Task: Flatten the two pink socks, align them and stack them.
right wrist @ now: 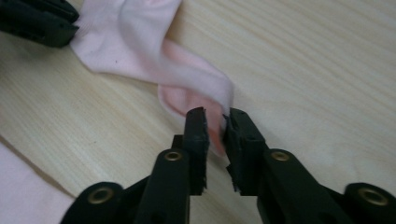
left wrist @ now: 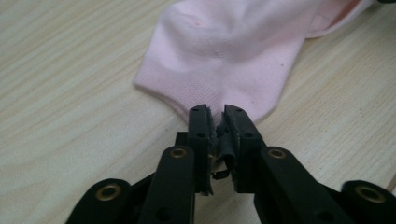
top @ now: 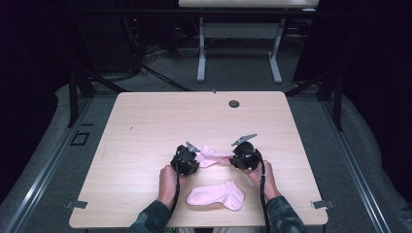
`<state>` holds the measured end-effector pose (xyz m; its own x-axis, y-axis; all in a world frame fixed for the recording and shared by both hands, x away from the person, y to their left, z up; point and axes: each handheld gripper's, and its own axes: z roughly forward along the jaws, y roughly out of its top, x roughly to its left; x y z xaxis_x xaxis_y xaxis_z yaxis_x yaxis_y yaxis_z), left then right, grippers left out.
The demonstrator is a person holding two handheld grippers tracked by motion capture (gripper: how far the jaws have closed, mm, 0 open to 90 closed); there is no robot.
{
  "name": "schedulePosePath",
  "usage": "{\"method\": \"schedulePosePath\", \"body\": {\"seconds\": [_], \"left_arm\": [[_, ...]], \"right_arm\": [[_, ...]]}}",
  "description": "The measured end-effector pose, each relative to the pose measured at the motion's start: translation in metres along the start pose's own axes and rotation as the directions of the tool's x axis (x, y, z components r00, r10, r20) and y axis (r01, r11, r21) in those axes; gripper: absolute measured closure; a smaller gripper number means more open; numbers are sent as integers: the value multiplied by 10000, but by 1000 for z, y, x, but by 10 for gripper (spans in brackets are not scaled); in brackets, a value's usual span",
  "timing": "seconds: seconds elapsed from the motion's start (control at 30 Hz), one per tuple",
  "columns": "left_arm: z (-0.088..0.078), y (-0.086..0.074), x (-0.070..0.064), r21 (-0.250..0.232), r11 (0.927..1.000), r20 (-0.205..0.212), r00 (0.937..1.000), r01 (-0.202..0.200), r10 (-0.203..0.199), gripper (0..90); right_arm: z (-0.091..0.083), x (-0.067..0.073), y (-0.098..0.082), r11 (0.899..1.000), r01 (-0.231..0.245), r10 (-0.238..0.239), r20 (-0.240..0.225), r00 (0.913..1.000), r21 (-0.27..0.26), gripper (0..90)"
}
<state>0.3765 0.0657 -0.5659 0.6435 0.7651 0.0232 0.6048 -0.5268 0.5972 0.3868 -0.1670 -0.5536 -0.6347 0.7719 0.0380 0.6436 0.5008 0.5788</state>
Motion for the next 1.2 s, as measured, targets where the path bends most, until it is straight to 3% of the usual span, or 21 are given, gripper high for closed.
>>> {"method": "schedulePosePath", "body": {"seconds": [0.17, 0.27, 0.37, 0.53, 0.63, 0.7, 0.73, 0.83, 0.9, 0.97, 1.07, 1.13, 1.2], "left_arm": [[2, 2, 0, -102, 9996, -107, 9996, -268, 267, 862], [2, 4, 3, -244, 9994, -200, 9995, -262, 258, 868], [-1, 10, 9, -349, 9992, -226, 9995, -209, 202, 869], [-4, 24, 18, -619, 9978, -359, 9991, -236, 214, 871], [-1, 32, 22, -594, 9979, -395, 9990, -244, 221, 871], [2, 40, 24, -718, 9970, -432, 9987, -300, 270, 871], [3, 43, 25, -758, 9967, -375, 9989, -296, 268, 870], [9, 53, 25, -840, 9956, -245, 9989, -413, 393, 853], [12, 55, 25, -757, 9964, -218, 9991, -370, 354, 769], [9, 52, 26, -671, 9977, -178, 9998, -39, 27, 587], [-3, 42, 27, -796, 9960, -264, 9988, 395, -417, 431], [-12, 35, 26, -980, 9936, -214, 9981, 555, -578, 378], [-25, 26, 17, -1095, 9929, 29, 9989, 459, -459, 361]], "right_arm": [[-3, 0, -6, 9996, -258, 257, -155, 9995, -70, 883], [-7, 1, -10, 9970, -766, 757, -598, 9953, -130, 886], [-14, 7, -14, 9952, -972, 954, -1043, 9900, -120, 886], [-23, 25, -19, 9907, -1329, 1254, -1824, 9752, -294, 884], [-26, 40, -20, 9863, -1590, 1437, -2440, 9591, -439, 884], [-27, 49, -17, 9884, -1461, 1296, -2707, 9539, -418, 877], [-26, 56, -15, 9875, -1501, 1292, -2979, 9458, -483, 863], [-21, 67, -10, 9922, -1183, 996, -3187, 9426, -399, 715], [-20, 66, -10, 9938, -1066, 916, -3158, 9444, -306, 636], [-25, 59, -13, 9917, -1157, 924, -3167, 9440, -555, 575], [-37, 44, -14, 9912, -1036, 798, -2510, 9647, -828, 551], [-42, 33, -12, 9921, -835, 655, -1818, 9811, -935, 548], [-44, 22, -6, 9927, -708, 576, -1321, 9896, -979, 544]]}}
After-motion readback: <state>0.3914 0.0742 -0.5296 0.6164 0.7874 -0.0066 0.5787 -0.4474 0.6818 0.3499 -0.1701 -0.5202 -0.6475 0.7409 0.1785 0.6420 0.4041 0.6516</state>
